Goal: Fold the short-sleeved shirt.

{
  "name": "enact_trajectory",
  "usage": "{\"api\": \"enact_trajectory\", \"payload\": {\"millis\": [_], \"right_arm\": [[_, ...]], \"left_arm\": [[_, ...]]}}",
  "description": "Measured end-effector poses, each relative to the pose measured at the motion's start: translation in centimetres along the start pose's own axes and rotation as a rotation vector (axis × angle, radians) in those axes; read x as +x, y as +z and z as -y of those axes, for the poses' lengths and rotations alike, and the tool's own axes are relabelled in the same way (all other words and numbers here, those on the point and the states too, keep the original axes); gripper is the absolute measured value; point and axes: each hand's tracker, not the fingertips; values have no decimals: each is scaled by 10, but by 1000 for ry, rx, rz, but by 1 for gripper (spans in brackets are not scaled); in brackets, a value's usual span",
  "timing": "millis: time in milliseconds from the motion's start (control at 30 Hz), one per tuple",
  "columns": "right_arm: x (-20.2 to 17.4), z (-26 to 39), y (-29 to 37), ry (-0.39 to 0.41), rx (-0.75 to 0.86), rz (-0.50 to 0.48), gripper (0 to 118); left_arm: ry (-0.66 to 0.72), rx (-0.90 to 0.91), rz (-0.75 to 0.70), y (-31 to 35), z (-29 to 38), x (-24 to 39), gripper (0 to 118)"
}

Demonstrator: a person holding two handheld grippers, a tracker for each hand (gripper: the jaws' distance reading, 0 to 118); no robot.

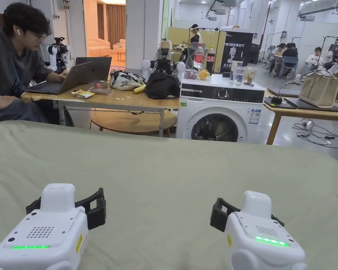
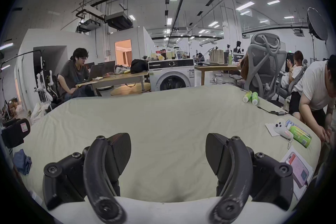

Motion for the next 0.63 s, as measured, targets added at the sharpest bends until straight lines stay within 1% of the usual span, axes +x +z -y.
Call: {"api": "enact_trajectory", "payload": {"millis": [67,167,300,433,467,567,633], "right_arm": [[-1,2,-1,-4,-18,1,86],[-1,6,-2,-16,-34,-25,86],[-1,12,-3,-24,-29,-38,86],[0,13,-7,-6,-47,-10,86],[0,11,-8,-1,-60,15,86],[6,7,-10,-18,-74,2,86],[7,6,-11,-13,-79,6,86]], "left_arm": [[-2,-3,5,0,1,0,87],[-12,-6,5,1,4,1,87],[-37,-7,-7,1,9,4,87],[-49,-8,-1,1,12,6,87],[-51,-8,6,1,12,6,87],[-57,-8,7,1,14,7,87],[-63,-6,3,0,14,9,87]]}}
